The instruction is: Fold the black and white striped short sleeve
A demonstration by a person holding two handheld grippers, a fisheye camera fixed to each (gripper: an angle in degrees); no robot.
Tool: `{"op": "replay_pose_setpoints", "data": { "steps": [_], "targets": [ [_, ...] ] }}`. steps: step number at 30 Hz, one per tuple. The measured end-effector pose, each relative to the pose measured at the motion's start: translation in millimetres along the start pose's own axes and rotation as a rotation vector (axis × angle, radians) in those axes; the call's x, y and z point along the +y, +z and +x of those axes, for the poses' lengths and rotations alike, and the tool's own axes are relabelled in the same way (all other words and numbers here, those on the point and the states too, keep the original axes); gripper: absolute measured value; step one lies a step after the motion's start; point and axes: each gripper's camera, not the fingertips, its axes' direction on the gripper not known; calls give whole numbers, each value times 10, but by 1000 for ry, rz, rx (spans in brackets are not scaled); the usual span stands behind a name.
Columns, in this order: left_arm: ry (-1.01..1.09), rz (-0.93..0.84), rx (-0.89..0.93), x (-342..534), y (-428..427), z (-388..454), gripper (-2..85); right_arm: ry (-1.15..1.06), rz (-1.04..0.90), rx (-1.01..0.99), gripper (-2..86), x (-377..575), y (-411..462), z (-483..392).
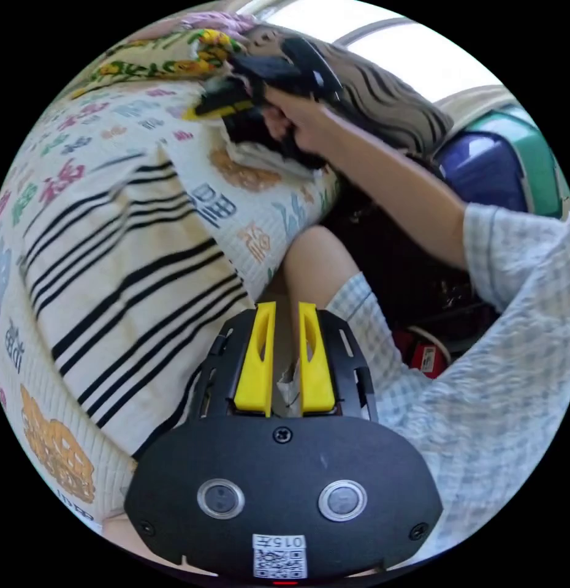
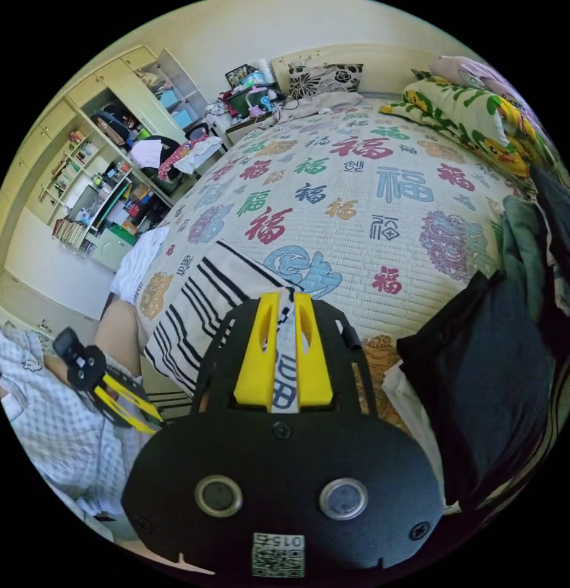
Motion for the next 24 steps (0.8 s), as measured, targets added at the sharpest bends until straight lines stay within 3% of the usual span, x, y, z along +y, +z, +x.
{"op": "replay_pose_setpoints", "data": {
  "steps": [2, 5, 9, 11, 19, 24],
  "targets": [
    [-88, 146, -48, 81, -453, -324, 55, -56, -1, -57, 50, 148, -120, -363],
    [-259, 230, -185, 151, -796, -970, 47, -102, -71, -106, 41, 359, 28, -827],
    [-388, 122, -197, 132, -663, -1686, 29, -74, -261, -78, 5, 593, 417, -1114],
    [-374, 17, -334, 106, -544, -1866, 4, -60, -438, 27, -3, 752, 602, -1148],
    [-390, -15, -350, 71, -745, -2280, 11, -3, -434, 35, 3, 708, 64, -1014],
    [-344, 149, -415, -154, -1436, -2465, 62, 210, -144, -10, 61, 463, -735, -359]
  ]
}}
